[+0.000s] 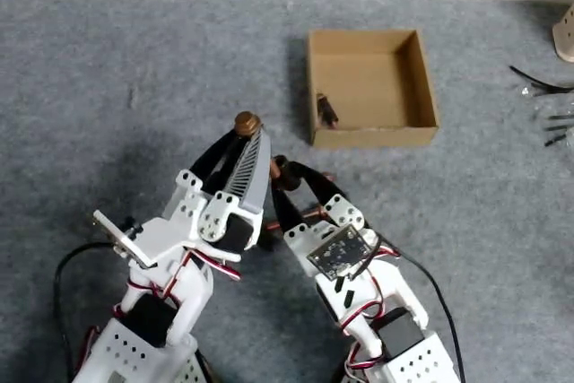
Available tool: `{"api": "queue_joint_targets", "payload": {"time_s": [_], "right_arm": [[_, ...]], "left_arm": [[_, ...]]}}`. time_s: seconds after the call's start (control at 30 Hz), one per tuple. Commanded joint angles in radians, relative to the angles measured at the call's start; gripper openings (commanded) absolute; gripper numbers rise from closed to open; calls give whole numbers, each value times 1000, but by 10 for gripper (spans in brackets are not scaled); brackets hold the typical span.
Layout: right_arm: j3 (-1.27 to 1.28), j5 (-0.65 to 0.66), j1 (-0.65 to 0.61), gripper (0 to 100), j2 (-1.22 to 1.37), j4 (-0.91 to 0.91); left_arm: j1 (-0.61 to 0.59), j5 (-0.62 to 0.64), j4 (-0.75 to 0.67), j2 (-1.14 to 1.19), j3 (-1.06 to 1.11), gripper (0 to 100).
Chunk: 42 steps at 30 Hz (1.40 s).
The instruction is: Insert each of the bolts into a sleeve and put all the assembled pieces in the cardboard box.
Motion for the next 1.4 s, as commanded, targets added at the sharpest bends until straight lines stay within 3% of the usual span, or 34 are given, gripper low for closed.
{"api": "queue_joint_targets", "payload": {"time_s": [0.0, 0.2, 0.37, 0.67, 1.13, 1.37], "right_arm": [[153, 11, -10, 5, -4, 1], [153, 11, -5, 5, -4, 1], [153, 11, -5, 5, -4, 1], [153, 11, -2, 5, -4, 1], [153, 11, -2, 5, -4, 1], [153, 11, 21, 5, -4, -1]], "left_arm": [[-10, -3, -46, 64, -35, 6], [-10, -2, -219, 367, -87, 6], [-12, -8, -316, 463, -96, 6], [-108, 0, -313, 470, -185, 6], [16, 69, -311, 472, -90, 6], [21, 74, -311, 472, -59, 6]]}}
